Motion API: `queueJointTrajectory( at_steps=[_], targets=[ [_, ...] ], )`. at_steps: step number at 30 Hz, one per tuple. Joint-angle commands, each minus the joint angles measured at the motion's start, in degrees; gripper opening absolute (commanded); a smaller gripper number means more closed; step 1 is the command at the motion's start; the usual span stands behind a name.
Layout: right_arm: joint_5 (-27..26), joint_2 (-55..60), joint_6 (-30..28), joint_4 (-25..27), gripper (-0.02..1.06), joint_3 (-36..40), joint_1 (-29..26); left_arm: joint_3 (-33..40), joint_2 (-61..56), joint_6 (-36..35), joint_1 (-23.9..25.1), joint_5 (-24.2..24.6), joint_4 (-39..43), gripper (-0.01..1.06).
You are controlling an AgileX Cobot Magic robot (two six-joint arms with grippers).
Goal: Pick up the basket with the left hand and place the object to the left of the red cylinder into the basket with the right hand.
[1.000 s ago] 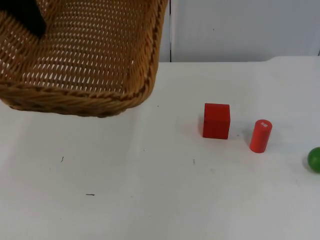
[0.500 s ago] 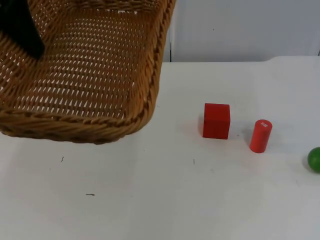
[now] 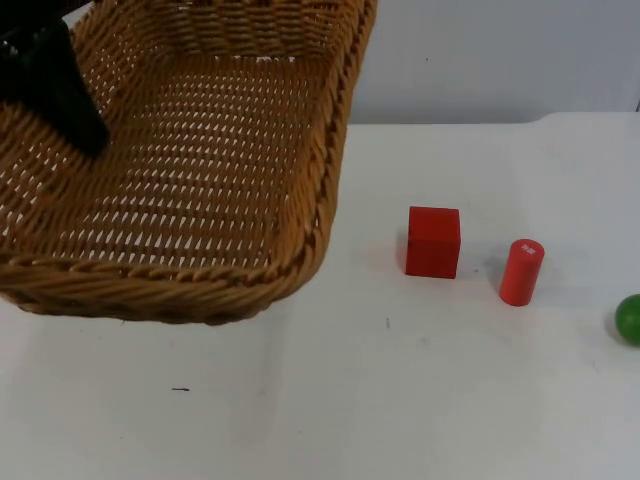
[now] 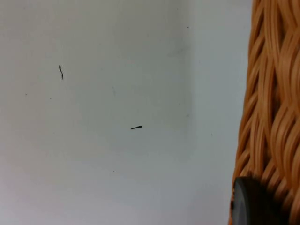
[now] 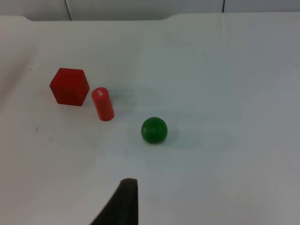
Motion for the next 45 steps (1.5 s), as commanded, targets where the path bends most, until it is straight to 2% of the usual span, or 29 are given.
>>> queueJointTrajectory(
  at_steps=[1, 7, 13, 18, 24, 28, 38, 45],
  targets=[
    [-0.67, -0.19, -1.18, 0.23, 1.05, -0.15, -0.32, -0.05, -0.98, 0.49, -0.03, 0.27, -2.54, 0.0],
    [-2.18, 5.07, -2.36, 0.86, 1.05, -1.58, -0.32, -0.05, -0.98, 0.49, -0.03, 0.27, -2.76, 0.0],
    [-7.81, 13.16, -3.3, 3.38, 1.05, -3.57, -0.32, -0.05, -0.98, 0.49, -0.03, 0.27, -2.76, 0.0],
    [-17.46, 23.61, -4.05, 3.26, 1.05, -4.17, -0.32, -0.05, -0.98, 0.49, -0.03, 0.27, -2.76, 0.0],
    [-23.14, 34.74, -4.3, 3.44, 1.05, -5.0, -0.32, -0.05, -0.98, 0.49, -0.03, 0.27, -2.76, 0.0],
    [-24.63, 41.04, -4.3, 3.44, 1.05, -7.58, -0.32, -0.05, -0.98, 0.49, -0.03, 0.27, -2.76, 0.0],
    [-24.16, 56.57, -4.3, 3.44, 1.05, -17.31, -0.32, -0.05, -0.98, 0.49, -0.03, 0.27, -2.76, 0.0],
    [-24.47, 62.22, -4.72, 2.8, 1.05, -19.47, -0.32, -0.05, -0.98, 0.77, -0.03, 0.27, -2.81, 0.0]
  ],
)
